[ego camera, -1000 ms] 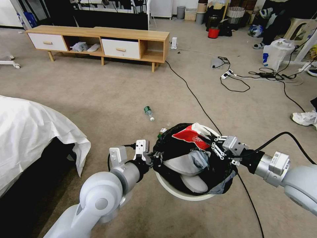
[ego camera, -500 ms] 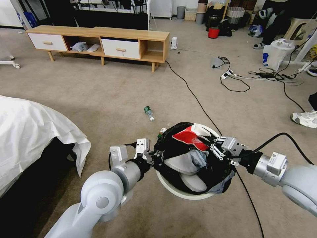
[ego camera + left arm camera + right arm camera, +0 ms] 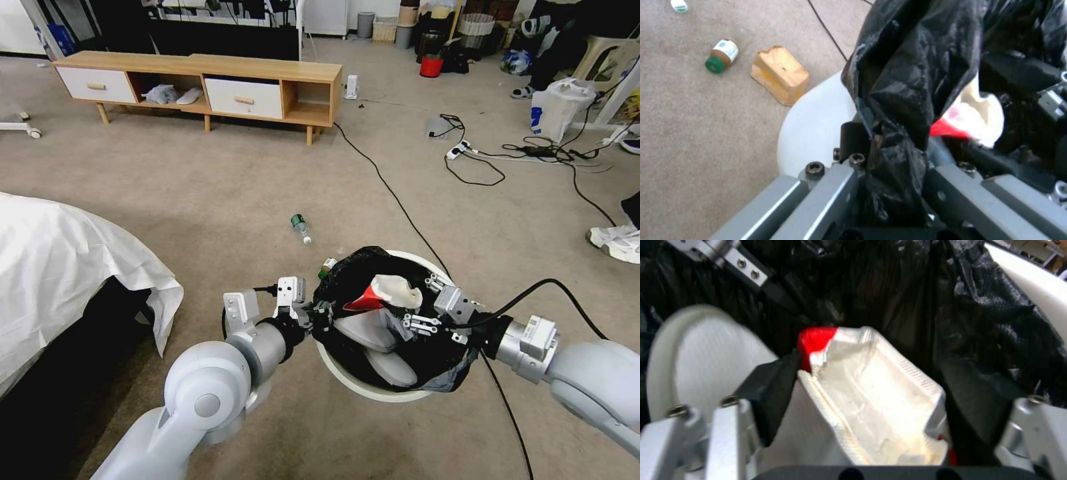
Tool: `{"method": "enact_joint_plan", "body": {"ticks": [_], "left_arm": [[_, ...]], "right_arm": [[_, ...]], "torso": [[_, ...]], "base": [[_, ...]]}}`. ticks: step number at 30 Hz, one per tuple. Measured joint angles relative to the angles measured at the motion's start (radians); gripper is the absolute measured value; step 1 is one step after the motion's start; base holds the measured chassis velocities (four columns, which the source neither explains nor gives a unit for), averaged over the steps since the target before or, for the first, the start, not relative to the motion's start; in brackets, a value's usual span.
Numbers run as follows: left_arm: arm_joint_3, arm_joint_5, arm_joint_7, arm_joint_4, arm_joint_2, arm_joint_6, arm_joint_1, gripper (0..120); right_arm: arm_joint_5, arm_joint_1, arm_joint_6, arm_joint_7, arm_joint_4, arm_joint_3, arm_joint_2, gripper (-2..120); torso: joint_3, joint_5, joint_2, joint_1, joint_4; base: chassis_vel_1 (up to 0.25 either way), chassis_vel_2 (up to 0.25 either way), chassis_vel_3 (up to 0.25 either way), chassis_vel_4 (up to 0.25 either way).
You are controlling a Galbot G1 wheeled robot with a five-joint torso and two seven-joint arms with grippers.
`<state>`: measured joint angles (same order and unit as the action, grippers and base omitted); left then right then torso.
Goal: Pick up the trash bin and place the garbage on the floor into it.
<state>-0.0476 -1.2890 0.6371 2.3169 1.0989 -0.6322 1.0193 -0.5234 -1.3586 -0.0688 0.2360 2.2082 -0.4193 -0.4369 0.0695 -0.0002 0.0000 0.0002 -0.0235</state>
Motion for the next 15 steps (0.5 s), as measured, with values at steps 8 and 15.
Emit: {"method": "enact_joint_plan", "body": {"ticks": [8,15], "left_arm": [[-0.004,0.000,0.000,0.000,0.000,0.000,-0.002,1],[-0.004,0.000,0.002,-0.009,0.005,0.000,-0.003,1]], "right_arm": [[-0.002,0.047,-0.001,-0.004,-0.022,0.055,-0.021,86],[-0.001,0.043,0.001,-0.005,-0.021,0.049,-0.026,88]], "torso": [[0.000,0.0003,0.000,0.000,0.0002],[0.000,0.0003,0.000,0.000,0.0001]], "base": [[0.000,0.000,0.000,0.000],[0.000,0.000,0.000,0.000]]}}
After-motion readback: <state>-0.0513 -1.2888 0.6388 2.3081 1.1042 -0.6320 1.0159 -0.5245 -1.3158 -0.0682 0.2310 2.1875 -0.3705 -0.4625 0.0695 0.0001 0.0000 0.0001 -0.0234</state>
